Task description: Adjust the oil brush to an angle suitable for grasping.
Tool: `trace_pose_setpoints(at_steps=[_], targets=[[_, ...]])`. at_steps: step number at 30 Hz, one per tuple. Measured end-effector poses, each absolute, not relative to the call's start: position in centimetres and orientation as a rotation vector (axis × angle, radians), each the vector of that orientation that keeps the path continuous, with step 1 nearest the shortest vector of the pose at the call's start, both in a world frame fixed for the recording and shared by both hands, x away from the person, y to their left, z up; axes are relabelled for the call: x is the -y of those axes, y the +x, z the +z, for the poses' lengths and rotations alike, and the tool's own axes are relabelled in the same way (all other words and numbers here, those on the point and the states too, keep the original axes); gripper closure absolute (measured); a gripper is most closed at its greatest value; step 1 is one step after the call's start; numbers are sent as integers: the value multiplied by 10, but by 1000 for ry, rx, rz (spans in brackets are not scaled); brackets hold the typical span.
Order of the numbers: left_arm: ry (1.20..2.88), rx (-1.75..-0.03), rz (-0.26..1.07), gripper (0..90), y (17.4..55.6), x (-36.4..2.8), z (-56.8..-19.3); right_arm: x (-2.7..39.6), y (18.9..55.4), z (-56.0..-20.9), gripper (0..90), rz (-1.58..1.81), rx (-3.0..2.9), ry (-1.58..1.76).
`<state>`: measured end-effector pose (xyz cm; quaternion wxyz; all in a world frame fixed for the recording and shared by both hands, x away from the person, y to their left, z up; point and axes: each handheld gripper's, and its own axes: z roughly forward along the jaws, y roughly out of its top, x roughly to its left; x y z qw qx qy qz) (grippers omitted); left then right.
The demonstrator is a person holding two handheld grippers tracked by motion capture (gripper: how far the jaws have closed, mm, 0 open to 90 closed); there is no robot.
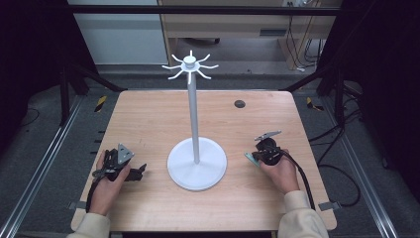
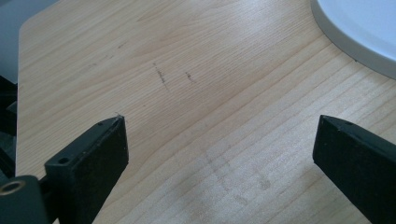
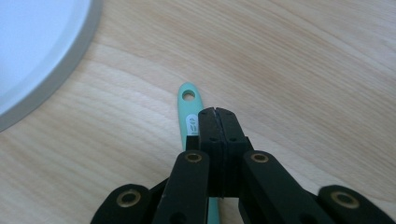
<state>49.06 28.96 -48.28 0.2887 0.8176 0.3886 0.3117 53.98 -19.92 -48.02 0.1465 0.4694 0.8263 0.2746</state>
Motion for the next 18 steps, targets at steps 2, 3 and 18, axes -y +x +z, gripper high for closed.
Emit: trace_pose_setpoints(at_steps=[2,3,18], targets=[[2182,-1038,833,30,490,-290,-483,196,536,-478,900,805,-2399,1347],[2181,-1038,833,30,490,-290,-483,195,535,-478,900,819,-2420,1345],[2184,-1039,835,30,490,-290,-483,192,524,-458,900,793,-2450,1291]])
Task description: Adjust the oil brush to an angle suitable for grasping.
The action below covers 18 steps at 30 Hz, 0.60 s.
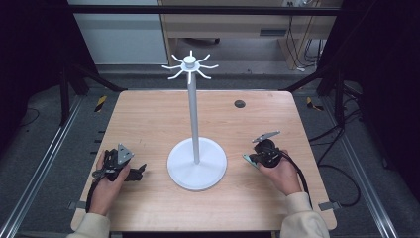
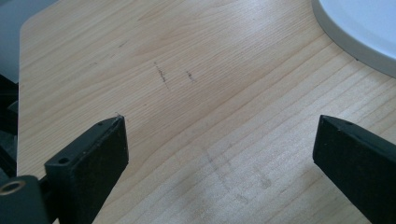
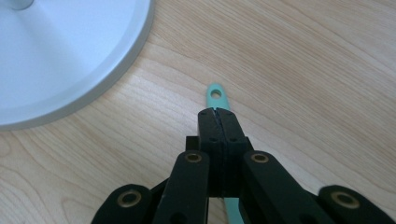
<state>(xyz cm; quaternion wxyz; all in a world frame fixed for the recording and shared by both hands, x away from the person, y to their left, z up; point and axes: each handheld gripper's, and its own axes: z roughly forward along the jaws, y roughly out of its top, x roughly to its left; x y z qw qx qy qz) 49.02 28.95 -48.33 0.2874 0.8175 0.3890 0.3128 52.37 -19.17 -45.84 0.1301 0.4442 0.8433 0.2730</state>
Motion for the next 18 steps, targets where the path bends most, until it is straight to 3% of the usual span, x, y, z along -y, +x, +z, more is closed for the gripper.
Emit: trace_pose_setpoints(at_steps=[9,18], targets=[[2191,-1038,839,29,490,-289,-484,198,517,-447,891,639,-2536,1236],[2198,-1032,836,30,490,-288,-484,206,515,-449,803,474,-2620,1241]])
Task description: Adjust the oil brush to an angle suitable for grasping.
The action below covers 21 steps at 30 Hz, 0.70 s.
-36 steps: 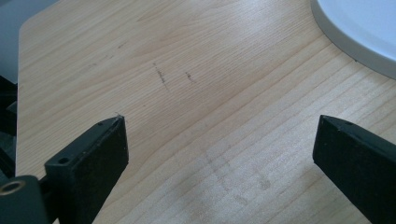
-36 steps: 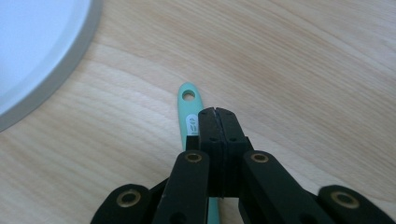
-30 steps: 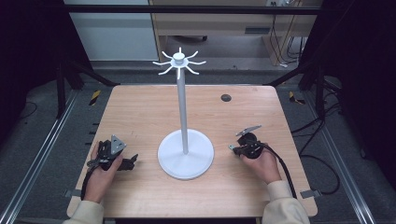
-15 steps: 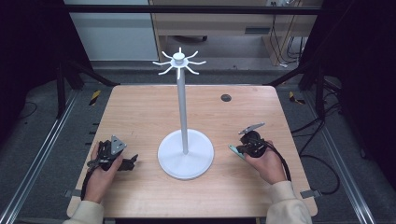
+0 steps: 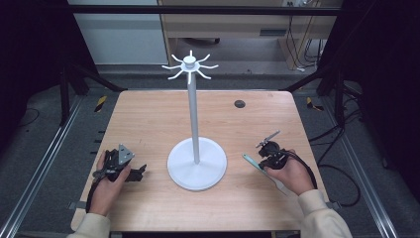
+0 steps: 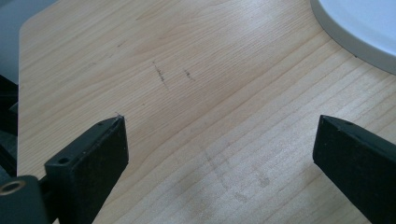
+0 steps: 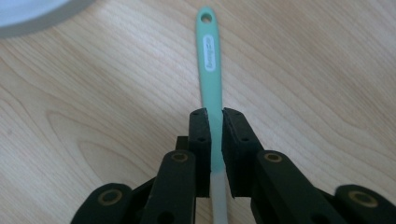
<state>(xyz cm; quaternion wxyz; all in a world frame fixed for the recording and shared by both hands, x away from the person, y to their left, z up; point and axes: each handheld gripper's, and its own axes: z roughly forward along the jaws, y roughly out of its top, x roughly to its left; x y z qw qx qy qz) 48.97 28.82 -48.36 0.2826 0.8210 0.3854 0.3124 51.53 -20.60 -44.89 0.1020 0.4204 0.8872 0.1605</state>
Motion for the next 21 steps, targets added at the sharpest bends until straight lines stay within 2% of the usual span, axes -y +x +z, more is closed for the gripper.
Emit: trace_pose_setpoints(at_steps=[9,21], targets=[[2204,-1030,838,29,489,-288,-484,216,515,-450,698,398,-2689,1226],[2203,-1030,838,30,489,-288,-484,212,515,-462,742,336,-2738,1201]])
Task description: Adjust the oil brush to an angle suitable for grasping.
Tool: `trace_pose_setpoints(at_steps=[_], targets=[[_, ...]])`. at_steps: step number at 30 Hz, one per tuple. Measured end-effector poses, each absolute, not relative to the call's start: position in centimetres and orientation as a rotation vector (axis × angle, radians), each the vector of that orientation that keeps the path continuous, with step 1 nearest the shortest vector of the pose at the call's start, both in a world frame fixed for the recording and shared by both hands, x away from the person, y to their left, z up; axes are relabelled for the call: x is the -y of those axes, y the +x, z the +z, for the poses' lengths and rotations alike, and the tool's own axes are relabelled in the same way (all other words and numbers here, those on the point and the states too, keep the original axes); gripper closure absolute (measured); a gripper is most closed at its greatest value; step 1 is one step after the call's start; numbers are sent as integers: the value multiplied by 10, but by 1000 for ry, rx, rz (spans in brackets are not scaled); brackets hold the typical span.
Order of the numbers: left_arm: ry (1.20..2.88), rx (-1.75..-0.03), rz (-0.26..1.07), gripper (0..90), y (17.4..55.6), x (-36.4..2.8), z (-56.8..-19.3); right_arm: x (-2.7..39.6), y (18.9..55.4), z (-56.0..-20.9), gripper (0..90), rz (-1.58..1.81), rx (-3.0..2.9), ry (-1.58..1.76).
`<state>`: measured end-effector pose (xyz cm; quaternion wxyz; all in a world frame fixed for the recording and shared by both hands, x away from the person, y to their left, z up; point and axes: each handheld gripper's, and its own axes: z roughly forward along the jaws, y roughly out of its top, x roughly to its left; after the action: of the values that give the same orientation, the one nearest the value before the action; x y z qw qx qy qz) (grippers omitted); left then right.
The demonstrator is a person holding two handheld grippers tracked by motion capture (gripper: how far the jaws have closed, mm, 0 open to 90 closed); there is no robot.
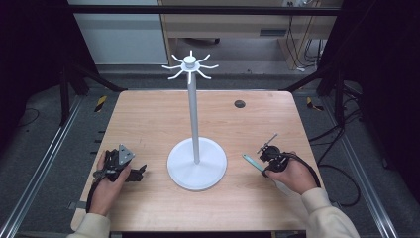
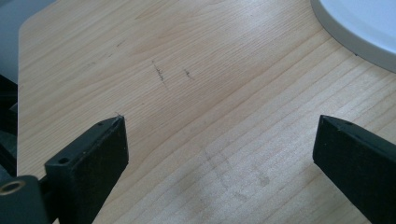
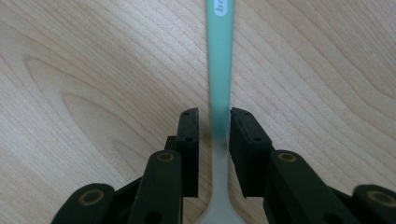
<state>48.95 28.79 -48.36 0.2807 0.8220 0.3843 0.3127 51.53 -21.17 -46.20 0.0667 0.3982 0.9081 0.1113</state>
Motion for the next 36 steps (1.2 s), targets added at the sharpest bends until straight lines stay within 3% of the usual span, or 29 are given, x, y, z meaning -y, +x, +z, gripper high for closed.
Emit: trace_pose_setpoints(at_steps=[14,36], targets=[[2205,-1029,836,30,490,-288,-484,216,517,-466,813,315,-2746,1240],[2207,-1029,835,30,490,-288,-484,215,517,-462,825,337,-2740,1232]])
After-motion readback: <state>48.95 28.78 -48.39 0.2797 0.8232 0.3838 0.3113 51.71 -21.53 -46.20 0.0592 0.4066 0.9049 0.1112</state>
